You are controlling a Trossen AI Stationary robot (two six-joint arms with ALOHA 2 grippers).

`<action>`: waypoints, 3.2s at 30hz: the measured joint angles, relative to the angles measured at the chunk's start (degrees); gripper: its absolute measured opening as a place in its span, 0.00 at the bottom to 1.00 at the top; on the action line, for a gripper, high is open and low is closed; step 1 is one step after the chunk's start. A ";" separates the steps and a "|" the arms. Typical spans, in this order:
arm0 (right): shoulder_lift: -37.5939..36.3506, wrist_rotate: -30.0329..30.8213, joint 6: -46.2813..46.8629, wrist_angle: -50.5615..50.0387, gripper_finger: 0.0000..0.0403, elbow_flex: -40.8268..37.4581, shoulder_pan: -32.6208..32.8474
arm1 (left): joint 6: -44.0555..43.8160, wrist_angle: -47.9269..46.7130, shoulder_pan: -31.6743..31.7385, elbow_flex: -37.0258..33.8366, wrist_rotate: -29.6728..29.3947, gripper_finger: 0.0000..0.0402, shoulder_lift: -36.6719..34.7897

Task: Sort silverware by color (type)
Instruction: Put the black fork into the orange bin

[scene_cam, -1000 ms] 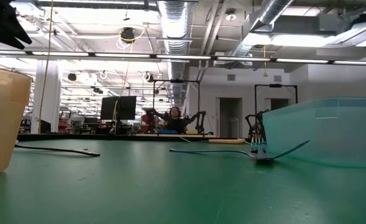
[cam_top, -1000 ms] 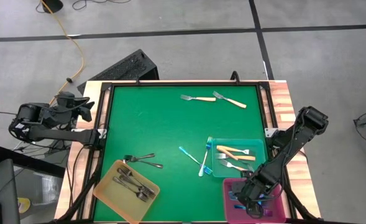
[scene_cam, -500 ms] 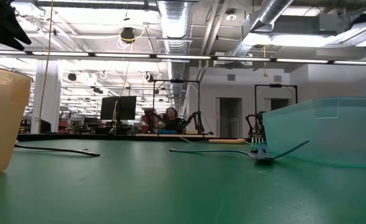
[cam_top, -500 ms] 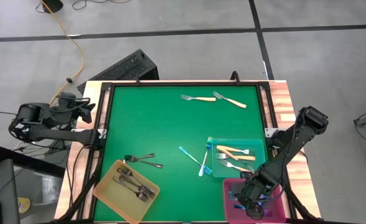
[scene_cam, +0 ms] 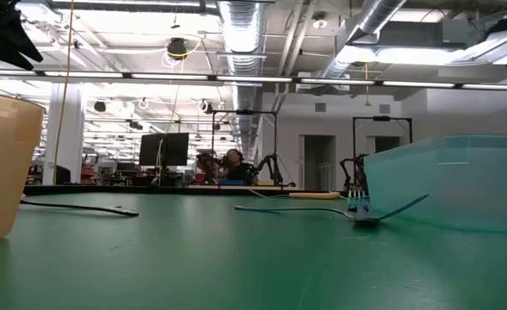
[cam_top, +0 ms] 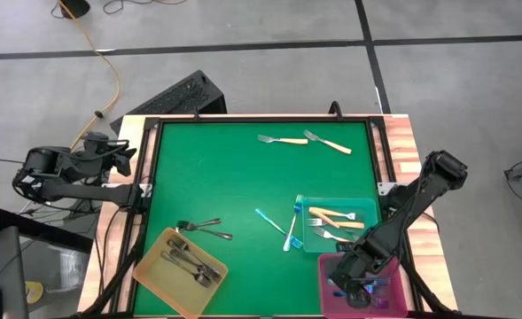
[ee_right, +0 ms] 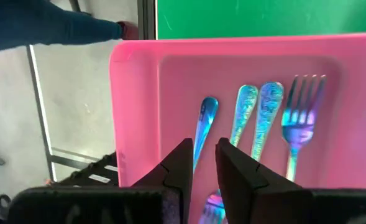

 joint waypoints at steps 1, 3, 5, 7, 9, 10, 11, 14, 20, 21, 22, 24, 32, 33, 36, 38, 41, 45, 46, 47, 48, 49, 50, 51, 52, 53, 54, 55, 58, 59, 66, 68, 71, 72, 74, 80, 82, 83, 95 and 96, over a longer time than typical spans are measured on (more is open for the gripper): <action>0.00 0.00 -0.80 -1.15 0.23 0.64 -0.27 | 0.02 0.00 -0.02 0.00 -0.02 0.39 0.00; 0.00 0.00 -2.33 -3.49 0.23 1.85 -0.87 | 0.04 0.00 -0.02 0.00 -0.02 0.39 0.00; 0.00 0.02 -3.79 -5.85 0.23 2.85 -1.55 | 0.04 0.00 0.00 0.00 -0.02 0.39 0.00; 0.00 0.07 -5.26 -7.99 0.23 3.93 -2.32 | 0.05 0.00 -0.02 0.00 -0.02 0.39 0.00; 0.00 0.13 -6.73 -9.75 0.23 4.68 -3.27 | 0.07 0.00 -0.02 0.00 -0.04 0.39 0.00; 0.00 0.14 -7.46 -10.59 0.23 4.89 -3.76 | 0.09 0.00 0.00 0.00 -0.04 0.39 0.00; 0.00 0.15 -8.26 -11.07 0.23 4.96 -4.33 | 0.41 0.00 -0.01 0.00 -0.04 0.39 0.00; 0.00 0.20 -10.46 -11.83 0.23 5.10 -6.21 | 0.57 0.00 -0.01 0.00 -0.05 0.39 0.00; 0.00 0.17 -14.62 -13.67 0.23 5.10 -10.09 | 0.70 0.00 -0.02 0.00 1.05 0.39 0.00; 0.00 0.17 -15.41 -13.63 0.23 5.10 -10.68 | 0.81 0.00 -0.01 0.00 1.32 0.39 -0.02; 0.00 0.17 -16.19 -13.56 0.23 5.10 -11.25 | 0.93 0.00 0.00 0.00 1.39 0.39 -0.02; 0.00 0.17 -17.90 -13.59 0.23 5.10 -12.44 | 0.96 0.00 -0.02 0.00 1.38 0.39 0.00; 0.00 1.49 -23.77 -12.74 0.23 5.10 -18.90 | 1.73 0.00 -0.01 0.00 1.37 0.39 -0.01; 0.00 2.08 -24.34 -12.54 0.23 5.10 -19.91 | 1.73 0.00 -0.01 0.00 1.38 0.39 0.00; 0.00 2.76 -25.25 -10.86 0.23 5.10 -23.07 | 1.73 0.00 -0.02 0.00 1.38 0.39 0.00; 0.00 3.42 -25.69 -8.92 0.23 5.10 -25.29 | 1.73 0.00 0.00 0.00 1.38 0.39 -0.01; 0.00 3.58 -26.83 -4.06 0.23 5.10 -28.72 | 1.69 0.00 -0.01 0.00 1.38 0.39 0.00; 0.00 3.63 -28.26 4.38 0.23 5.10 -33.07 | 1.68 0.00 -0.01 0.00 1.37 0.39 0.00; 0.00 3.63 -28.32 6.91 0.23 5.10 -34.17 | 1.68 0.00 -0.02 0.00 1.33 0.39 0.00; 0.00 3.63 -28.34 9.64 0.23 5.10 -35.32 | 1.68 0.00 -0.02 0.00 1.31 0.39 0.00; 0.00 3.61 -28.35 12.63 0.23 5.10 -36.38 | 1.68 0.00 0.00 0.00 1.33 0.39 0.00; 0.00 3.62 -28.35 15.56 0.23 5.10 -37.37 | 1.68 0.00 -0.01 0.00 1.32 0.39 -0.01; 0.00 3.63 -28.35 18.64 0.23 5.10 -38.36 | 1.68 0.00 -0.01 0.00 1.30 0.39 0.00; 0.00 3.63 -28.35 21.41 0.23 5.10 -39.26 | 1.68 0.00 -0.01 0.00 1.28 0.39 -0.01; 0.00 3.64 -28.74 24.35 0.23 5.10 -40.12 | 1.68 0.00 0.00 0.00 1.25 0.39 0.00; 0.00 3.64 -29.52 26.90 0.23 5.10 -40.86 | 1.68 0.00 -0.01 0.00 1.13 0.39 0.00; 0.00 3.65 -30.49 29.34 0.23 5.10 -41.60 | 1.68 0.00 -0.02 0.00 1.05 0.39 0.00; 0.00 3.65 -31.28 31.53 0.23 5.10 -42.23 | 1.68 0.00 0.00 0.00 0.96 0.39 0.00; 0.72 3.63 -33.73 37.29 0.23 5.10 -43.51 | 1.68 0.00 -0.01 0.00 0.81 0.39 0.00; 1.07 3.64 -34.07 38.77 0.23 5.10 -43.82 | 1.68 0.00 -0.01 0.00 0.67 0.39 0.00; 4.60 6.76 -37.30 43.74 0.23 4.81 -44.52 | 1.60 0.00 0.00 0.00 -0.50 0.39 -0.02; 6.64 7.77 -38.46 48.67 0.23 5.56 -44.29 | 1.43 0.03 -0.01 0.00 -0.49 0.39 -0.02; 8.22 8.13 -38.99 48.40 0.26 6.22 -44.20 | 1.42 0.00 0.00 0.00 -0.34 0.39 -0.02; 9.88 8.12 -39.76 50.19 0.27 7.60 -44.20 | 1.42 0.02 0.00 0.00 -0.27 0.39 -0.02; 11.69 8.11 -41.45 48.76 0.30 9.30 -44.22 | 1.42 -0.02 -0.02 0.00 -0.11 0.39 -0.02; 20.78 7.69 -43.71 49.03 0.42 18.71 -43.79 | 1.38 0.02 0.00 0.00 -0.12 0.39 -0.01; 24.05 7.34 -43.72 47.73 0.45 21.59 -43.46 | 1.44 -0.02 -0.02 0.00 -0.06 0.39 -0.06; 25.73 7.26 -43.73 47.97 0.46 23.37 -43.32 | 1.43 0.00 0.00 0.00 -0.17 0.39 -0.05; 40.53 5.84 -44.73 48.33 0.48 35.96 -40.53 | 1.57 0.01 0.00 0.00 -0.13 0.39 0.00; 41.39 5.75 -45.31 48.15 0.48 36.60 -40.18 | 1.57 -0.01 0.00 0.00 -0.14 0.39 -0.02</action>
